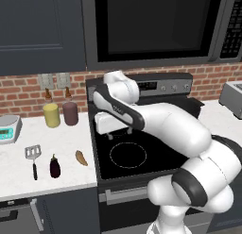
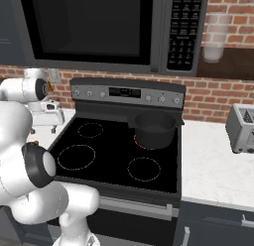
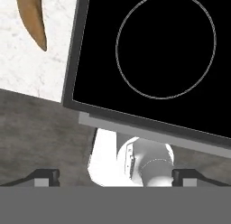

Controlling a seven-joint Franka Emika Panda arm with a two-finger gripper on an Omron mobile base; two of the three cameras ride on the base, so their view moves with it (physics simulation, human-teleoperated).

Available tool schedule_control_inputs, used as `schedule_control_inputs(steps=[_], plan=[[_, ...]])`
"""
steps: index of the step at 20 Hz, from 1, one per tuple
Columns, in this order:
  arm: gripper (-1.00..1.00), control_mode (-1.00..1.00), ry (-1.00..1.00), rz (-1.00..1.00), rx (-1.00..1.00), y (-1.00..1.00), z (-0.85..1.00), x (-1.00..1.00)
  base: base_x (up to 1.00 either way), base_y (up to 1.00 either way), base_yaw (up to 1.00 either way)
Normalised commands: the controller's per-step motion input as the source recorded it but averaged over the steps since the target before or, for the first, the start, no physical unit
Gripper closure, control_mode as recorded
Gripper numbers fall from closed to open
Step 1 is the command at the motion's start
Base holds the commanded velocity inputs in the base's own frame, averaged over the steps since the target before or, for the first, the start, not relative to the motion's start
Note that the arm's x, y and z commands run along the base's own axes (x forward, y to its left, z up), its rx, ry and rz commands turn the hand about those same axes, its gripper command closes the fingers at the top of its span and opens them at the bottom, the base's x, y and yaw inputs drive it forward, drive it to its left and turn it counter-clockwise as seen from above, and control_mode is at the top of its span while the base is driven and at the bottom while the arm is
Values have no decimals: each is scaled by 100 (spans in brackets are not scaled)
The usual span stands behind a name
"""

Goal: Put the eggplant and sweet potato in the pot. Retrieve the spatula and lightly stir the vegetables in the pot.

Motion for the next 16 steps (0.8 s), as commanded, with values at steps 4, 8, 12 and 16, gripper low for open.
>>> schedule_control_inputs(steps=[4, 8, 12, 16], plan=[[-100, -100, 0, 9, 0, 87, -62, -4, 0, 0, 0], [-100, -100, 0, 8, 0, 86, -26, 0, 0, 0, 0], [-100, -100, 0, 10, 0, 52, -4, 0, 0, 0, 0], [-100, -100, 0, 7, 0, 10, -16, 3, 0, 0, 0]])
